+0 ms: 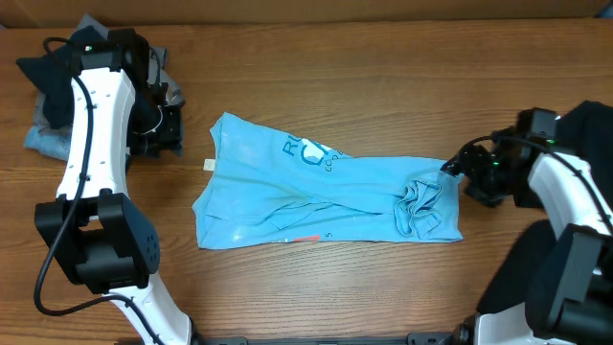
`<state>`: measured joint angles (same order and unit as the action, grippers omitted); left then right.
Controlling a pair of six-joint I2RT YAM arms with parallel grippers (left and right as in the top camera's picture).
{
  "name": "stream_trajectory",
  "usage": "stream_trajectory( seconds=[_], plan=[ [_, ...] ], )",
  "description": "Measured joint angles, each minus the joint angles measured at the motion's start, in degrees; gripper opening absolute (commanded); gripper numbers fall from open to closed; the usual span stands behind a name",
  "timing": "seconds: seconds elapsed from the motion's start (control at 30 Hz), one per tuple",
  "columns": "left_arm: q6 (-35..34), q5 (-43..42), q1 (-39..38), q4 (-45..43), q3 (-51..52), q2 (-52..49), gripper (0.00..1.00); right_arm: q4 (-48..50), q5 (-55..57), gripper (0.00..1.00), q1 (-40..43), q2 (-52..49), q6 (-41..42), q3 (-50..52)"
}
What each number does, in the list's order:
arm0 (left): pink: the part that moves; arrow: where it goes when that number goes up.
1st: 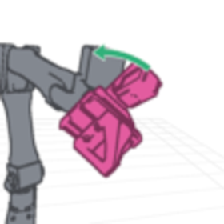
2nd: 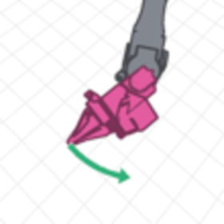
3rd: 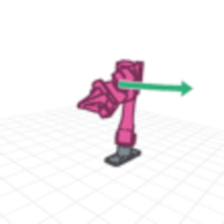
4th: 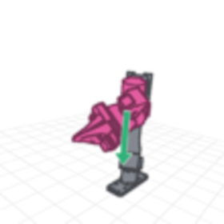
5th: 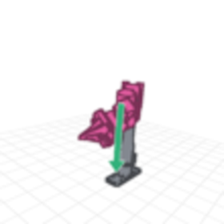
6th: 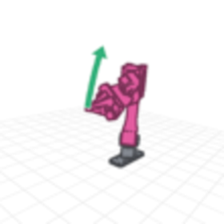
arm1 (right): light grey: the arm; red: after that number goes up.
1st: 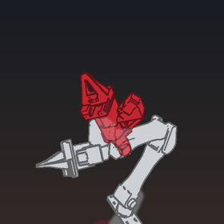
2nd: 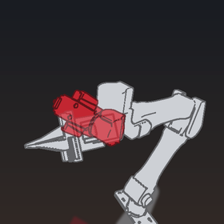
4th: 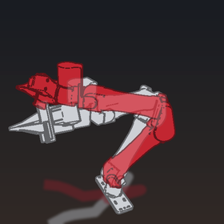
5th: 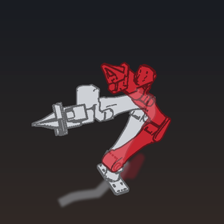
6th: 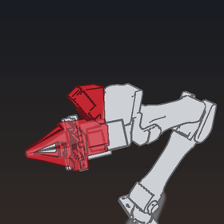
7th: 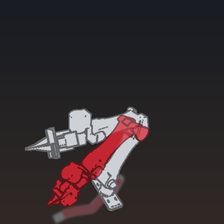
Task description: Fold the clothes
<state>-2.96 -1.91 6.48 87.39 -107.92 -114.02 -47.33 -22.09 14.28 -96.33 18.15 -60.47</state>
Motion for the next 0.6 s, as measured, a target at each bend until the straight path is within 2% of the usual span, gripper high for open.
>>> stream_trajectory(
  seconds=[0.03, 0.07, 0.13, 0.2, 0.3, 0.37, 0.4, 0.47, 0.6],
  plan=[
    [0.0, 0.0, 0.0, 0.0, 0.0, 0.0, 0.42, 1.2, 0.0, 0.45, -0.7, -0.4, 1.1, 0.3],
    [0.0, 0.0, 0.0, 0.0, 0.0, 0.0, 0.41, 2.8, -0.1, 0.23, -1.6, -1.3, 2.1, 0.6],
    [0.0, 0.0, 0.0, 0.1, 0.0, 0.0, 0.41, 5.6, -0.6, 0.11, -2.8, -3.2, 3.7, 0.9],
    [0.0, 0.0, 0.0, 0.4, 0.0, 0.0, 0.41, 8.5, -2.2, 0.07, -3.8, -4.5, 5.2, 1.0],
    [0.0, 0.0, 0.0, 0.5, 0.0, 0.0, 0.41, 13.6, -7.7, 0.1, -6.1, -5.1, 5.4, 1.1],
    [0.0, 0.0, 0.0, 0.5, 0.0, 0.0, 0.4, 14.8, -10.6, 0.32, -7.1, -5.1, 4.8, 1.1],
    [0.0, 0.0, 0.0, 0.5, 0.0, 0.0, 0.4, 14.6, -11.4, 0.37, -7.3, -5.1, 4.1, 1.1],
    [0.0, 0.0, 0.0, 0.6, 0.0, 0.0, 0.4, 13.7, -12.2, 0.43, -7.1, -5.1, 4.0, 0.9],
    [0.0, 0.0, 0.0, 0.7, 0.0, 0.0, 0.4, 10.9, -12.8, 0.48, -4.9, -4.7, 1.6, 0.3]
  ],
)
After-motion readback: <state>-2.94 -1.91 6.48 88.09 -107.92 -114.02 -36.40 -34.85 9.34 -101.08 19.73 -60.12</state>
